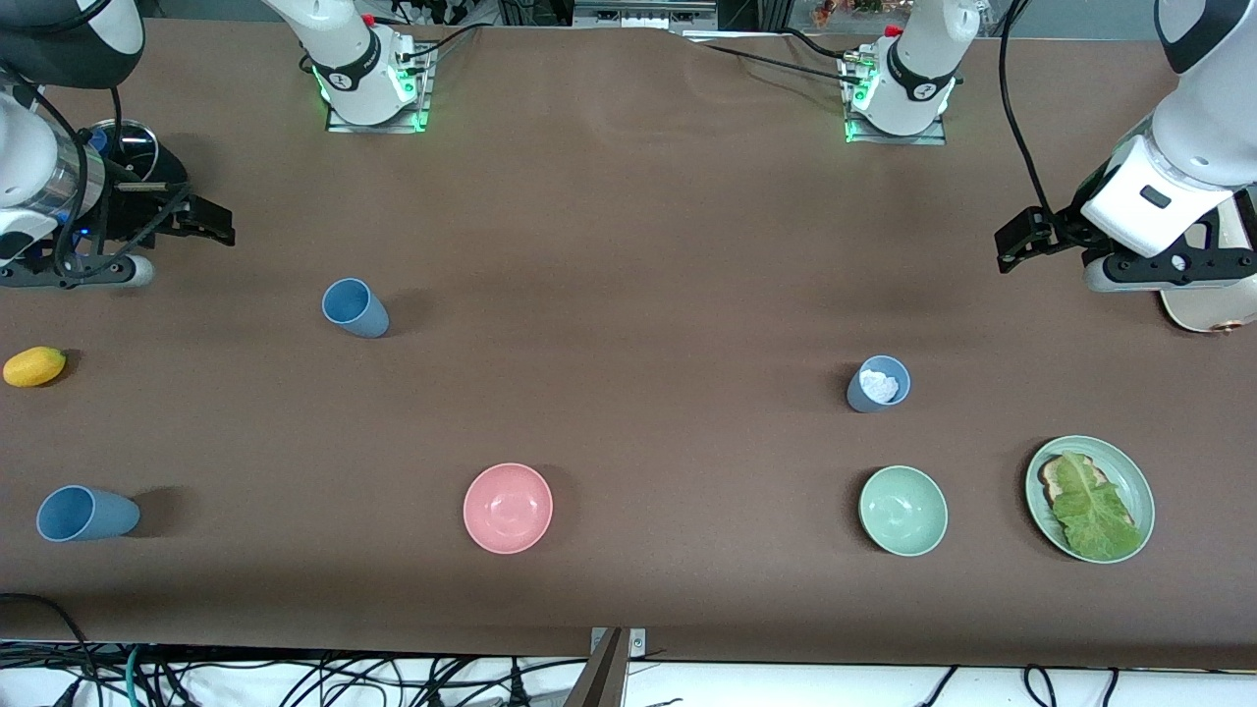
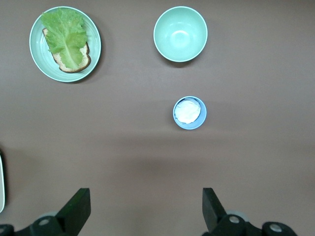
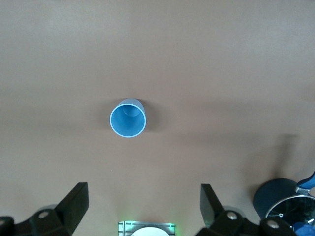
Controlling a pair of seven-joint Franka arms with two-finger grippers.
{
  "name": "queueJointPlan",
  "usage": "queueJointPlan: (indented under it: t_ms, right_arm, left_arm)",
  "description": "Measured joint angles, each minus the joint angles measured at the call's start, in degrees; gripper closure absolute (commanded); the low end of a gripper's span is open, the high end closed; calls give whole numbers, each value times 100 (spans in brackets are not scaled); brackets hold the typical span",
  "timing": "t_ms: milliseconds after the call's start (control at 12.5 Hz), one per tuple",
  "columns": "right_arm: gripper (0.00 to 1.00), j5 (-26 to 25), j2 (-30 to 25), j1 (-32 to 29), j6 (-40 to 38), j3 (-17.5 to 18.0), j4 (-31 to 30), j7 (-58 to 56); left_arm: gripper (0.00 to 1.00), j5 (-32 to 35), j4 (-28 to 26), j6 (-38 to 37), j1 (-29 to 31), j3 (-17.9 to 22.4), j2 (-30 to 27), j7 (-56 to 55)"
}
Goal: Stack blue cups with both arms
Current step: 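Reach the right gripper down to the empty blue cup and grasp it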
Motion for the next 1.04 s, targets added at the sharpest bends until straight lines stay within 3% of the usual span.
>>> queueJointPlan:
  t_ms: [718,1037]
  right_arm:
    - [0,4,72,9,18,43,-197,8]
    - [0,14,296,10,1356,50,-1097,3]
  left_arm:
    - [0,0,0,-2,-4,1,0,0]
    - [0,0,2,-2,-4,1,0,0]
